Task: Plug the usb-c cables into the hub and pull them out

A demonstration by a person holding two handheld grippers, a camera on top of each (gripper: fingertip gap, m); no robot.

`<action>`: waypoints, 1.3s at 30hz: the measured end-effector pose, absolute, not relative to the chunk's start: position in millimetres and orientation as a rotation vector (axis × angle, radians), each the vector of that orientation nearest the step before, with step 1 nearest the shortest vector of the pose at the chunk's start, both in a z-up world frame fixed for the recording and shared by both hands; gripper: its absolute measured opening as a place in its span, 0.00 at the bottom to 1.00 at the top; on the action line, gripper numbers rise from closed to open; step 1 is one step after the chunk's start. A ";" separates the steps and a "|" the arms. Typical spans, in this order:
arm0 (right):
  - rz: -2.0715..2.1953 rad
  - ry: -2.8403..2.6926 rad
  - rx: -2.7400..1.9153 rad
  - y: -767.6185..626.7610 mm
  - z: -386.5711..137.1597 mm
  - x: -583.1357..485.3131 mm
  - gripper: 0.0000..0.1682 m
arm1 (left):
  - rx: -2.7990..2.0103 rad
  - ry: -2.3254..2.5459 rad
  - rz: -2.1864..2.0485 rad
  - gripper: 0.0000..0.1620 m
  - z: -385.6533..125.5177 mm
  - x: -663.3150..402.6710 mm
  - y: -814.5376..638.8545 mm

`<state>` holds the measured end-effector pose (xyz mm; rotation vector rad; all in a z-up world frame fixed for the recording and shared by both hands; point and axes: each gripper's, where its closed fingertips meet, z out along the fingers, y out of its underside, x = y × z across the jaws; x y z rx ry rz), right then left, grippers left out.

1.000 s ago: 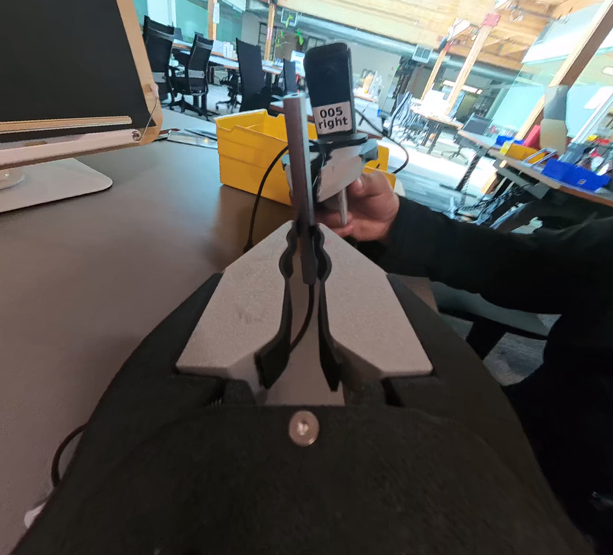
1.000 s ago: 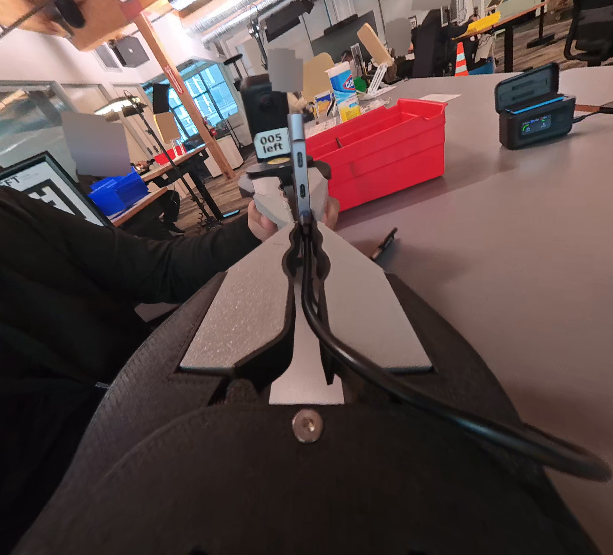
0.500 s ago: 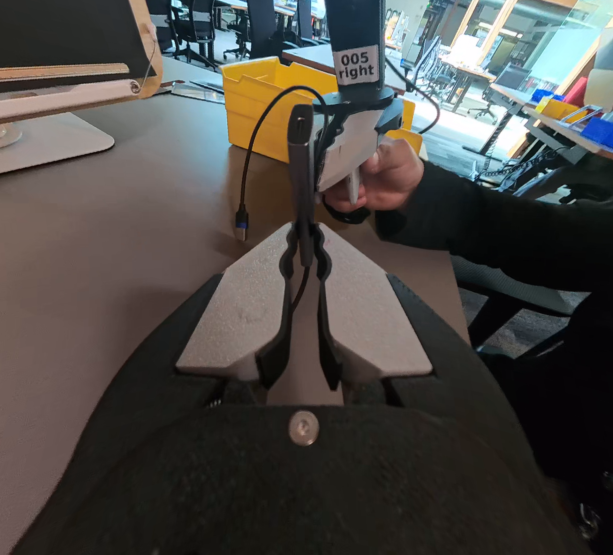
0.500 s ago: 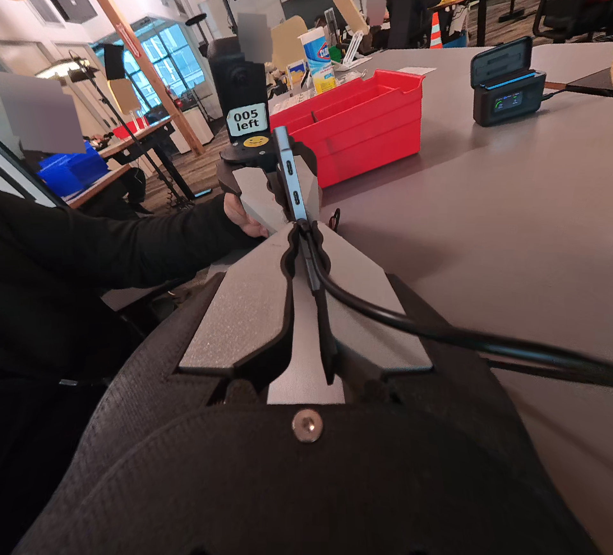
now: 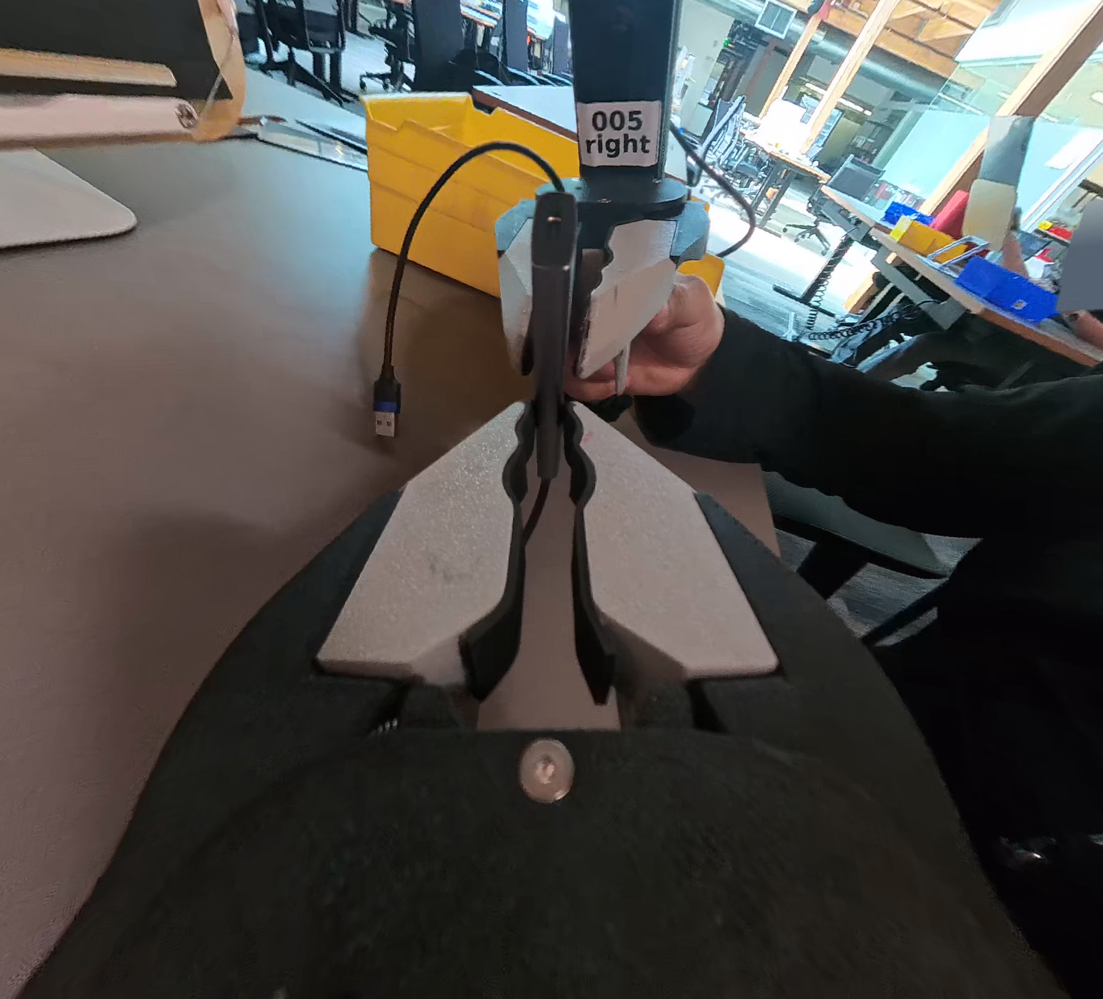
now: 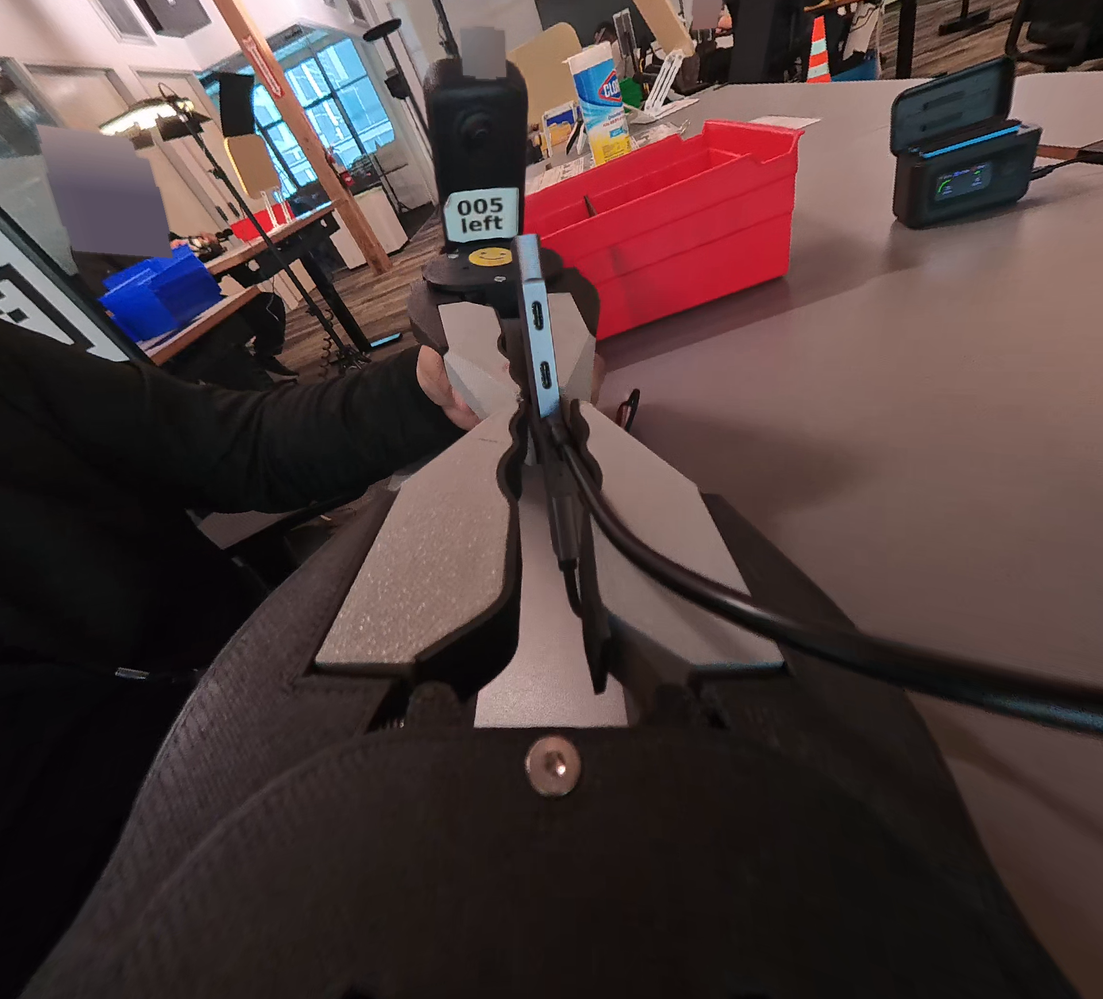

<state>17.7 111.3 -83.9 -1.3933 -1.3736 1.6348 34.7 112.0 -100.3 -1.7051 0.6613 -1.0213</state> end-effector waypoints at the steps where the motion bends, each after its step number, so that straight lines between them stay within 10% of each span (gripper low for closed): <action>1: 1.625 -1.391 -1.405 110.0 -87.4 16.3 0.05 | -1.709 0.660 -1.026 0.04 -101.3 35.9 112.1; 17: 1.379 -1.308 -1.482 146.4 -87.0 19.7 0.03 | -1.642 0.470 -0.914 0.09 -85.7 0.2 132.9; 34: 0.480 -1.304 -1.514 215.2 178.6 191.8 0.03 | -1.670 0.460 -0.816 0.05 -90.9 -6.9 138.4; 39: 0.214 -1.249 -1.745 257.9 149.4 273.9 0.03 | -1.689 0.473 -0.803 0.05 -95.6 -5.5 139.0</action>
